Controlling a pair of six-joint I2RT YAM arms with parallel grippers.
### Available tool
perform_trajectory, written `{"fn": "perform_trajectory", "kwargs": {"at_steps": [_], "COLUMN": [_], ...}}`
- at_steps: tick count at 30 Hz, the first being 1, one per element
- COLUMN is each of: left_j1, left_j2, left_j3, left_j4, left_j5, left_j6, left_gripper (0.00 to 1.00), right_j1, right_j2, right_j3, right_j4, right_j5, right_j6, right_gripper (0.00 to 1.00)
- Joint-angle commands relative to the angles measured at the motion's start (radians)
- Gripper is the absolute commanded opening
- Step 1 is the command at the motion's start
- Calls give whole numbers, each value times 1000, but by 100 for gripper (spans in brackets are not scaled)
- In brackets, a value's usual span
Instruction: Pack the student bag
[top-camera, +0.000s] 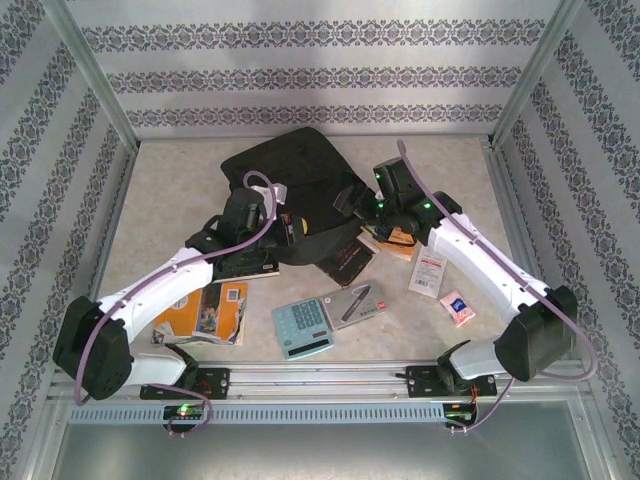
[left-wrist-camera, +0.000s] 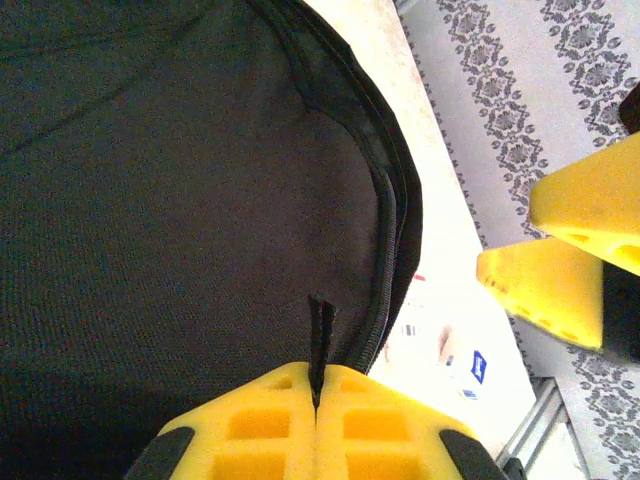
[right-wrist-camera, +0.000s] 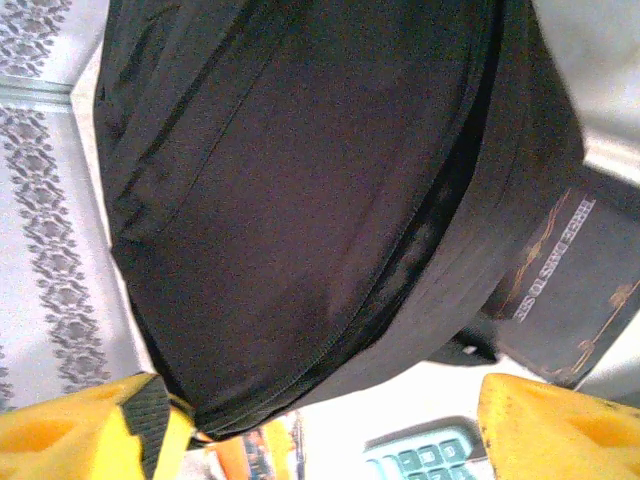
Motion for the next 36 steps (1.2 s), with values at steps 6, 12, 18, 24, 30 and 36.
{"fn": "perform_trajectory", "kwargs": {"at_steps": [6, 12, 18, 24, 30, 36], "left_j1": [-110, -145, -147, -144, -103, -58], "left_j2": [72, 86, 54, 25, -1, -50], "left_j3": [70, 88, 67, 40, 22, -11], "left_j4": [156, 186, 183, 127, 50, 22], "left_j5": [0, -20, -43, -93, -123, -119], "left_j6": [-89, -99, -93, -59, -41, -31], "left_gripper": [0, 0, 0, 0, 0, 0], "right_j1": [53, 84, 79, 60, 54, 49], "right_j2": [8, -13, -9, 16, 25, 20], "right_j3": [-47, -100, -120, -115, -94, -96], "right_j4": [48, 42, 32, 41, 26, 8], "right_j5": [-23, 63, 117, 111, 122, 159], "right_j6": [200, 301, 304, 242, 119, 26], "right_gripper": [83, 67, 52, 1, 0, 0]}}
